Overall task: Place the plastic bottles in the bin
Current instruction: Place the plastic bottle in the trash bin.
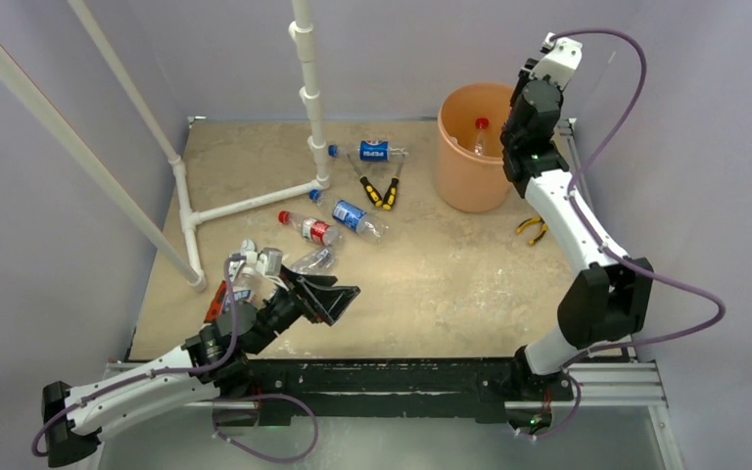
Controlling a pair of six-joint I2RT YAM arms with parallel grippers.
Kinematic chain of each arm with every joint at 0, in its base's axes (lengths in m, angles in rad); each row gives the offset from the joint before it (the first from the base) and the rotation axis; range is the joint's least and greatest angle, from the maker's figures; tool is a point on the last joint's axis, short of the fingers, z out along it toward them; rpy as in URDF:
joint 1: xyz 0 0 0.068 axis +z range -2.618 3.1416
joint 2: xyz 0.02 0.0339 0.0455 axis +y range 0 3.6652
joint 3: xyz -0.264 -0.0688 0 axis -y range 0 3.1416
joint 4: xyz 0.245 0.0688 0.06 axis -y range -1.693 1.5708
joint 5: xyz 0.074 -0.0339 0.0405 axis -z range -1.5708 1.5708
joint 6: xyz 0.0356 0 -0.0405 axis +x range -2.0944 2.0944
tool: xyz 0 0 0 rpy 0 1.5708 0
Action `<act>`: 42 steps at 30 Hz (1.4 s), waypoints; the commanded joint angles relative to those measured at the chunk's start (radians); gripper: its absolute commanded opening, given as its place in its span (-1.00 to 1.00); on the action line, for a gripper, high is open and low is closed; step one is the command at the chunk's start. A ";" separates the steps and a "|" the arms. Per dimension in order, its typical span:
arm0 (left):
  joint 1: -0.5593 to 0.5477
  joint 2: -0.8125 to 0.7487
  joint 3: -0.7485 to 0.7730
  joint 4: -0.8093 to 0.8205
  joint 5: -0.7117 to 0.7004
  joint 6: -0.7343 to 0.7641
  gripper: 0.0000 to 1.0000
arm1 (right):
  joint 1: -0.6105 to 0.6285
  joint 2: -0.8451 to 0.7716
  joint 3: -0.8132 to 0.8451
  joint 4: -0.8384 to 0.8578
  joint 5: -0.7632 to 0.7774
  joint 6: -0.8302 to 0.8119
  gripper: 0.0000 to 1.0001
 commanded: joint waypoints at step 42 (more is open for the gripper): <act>-0.002 0.082 -0.039 0.124 0.042 -0.062 0.89 | -0.100 0.211 0.055 -0.247 -0.306 0.313 -1.00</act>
